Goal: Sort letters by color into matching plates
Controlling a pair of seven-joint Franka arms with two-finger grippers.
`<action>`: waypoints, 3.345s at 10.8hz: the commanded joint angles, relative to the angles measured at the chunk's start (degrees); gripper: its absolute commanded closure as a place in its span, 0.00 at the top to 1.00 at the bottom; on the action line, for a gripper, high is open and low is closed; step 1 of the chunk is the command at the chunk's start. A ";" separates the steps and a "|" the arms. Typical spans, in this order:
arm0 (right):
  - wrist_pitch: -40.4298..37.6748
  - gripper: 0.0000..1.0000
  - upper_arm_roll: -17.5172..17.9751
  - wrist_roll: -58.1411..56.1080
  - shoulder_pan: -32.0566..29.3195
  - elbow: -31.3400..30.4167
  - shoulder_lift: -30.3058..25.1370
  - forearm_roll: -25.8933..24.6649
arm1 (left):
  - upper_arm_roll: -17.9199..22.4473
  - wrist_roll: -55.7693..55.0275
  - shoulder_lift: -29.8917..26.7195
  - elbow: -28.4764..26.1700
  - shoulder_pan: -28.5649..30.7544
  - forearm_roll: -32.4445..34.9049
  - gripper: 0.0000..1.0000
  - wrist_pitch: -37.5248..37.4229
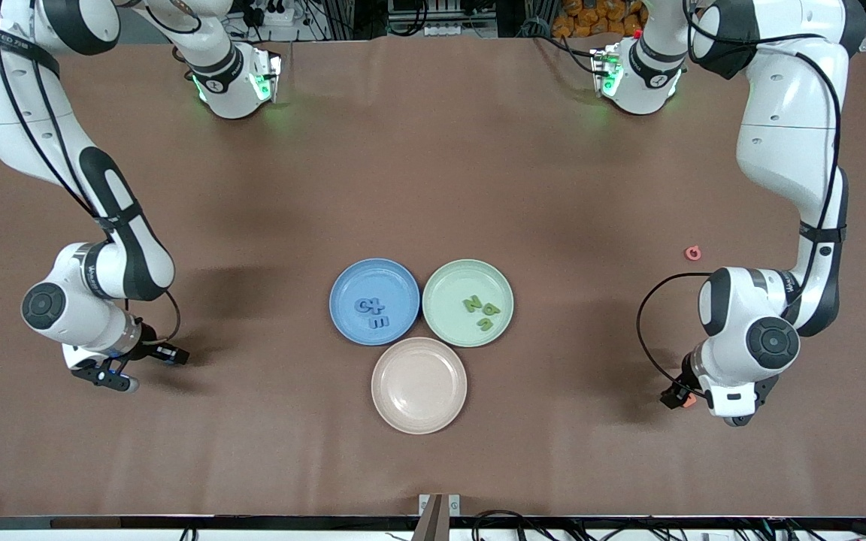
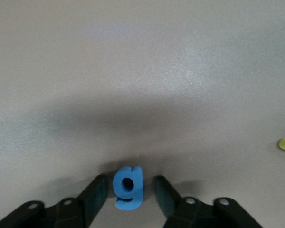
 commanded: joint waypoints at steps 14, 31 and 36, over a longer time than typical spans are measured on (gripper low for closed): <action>-0.50 0.25 0.18 -0.37 -0.03 1.06 0.61 -2.06 | 0.32 -9.04 3.99 3.81 -1.02 0.40 1.00 2.74; -7.19 0.25 0.36 1.47 10.76 1.94 -7.39 7.58 | 1.11 -7.73 5.23 3.46 -1.02 0.75 0.00 2.91; -7.19 0.25 0.27 13.06 22.45 2.02 -7.22 8.57 | 1.11 -7.73 4.35 3.46 -1.02 0.75 0.00 2.74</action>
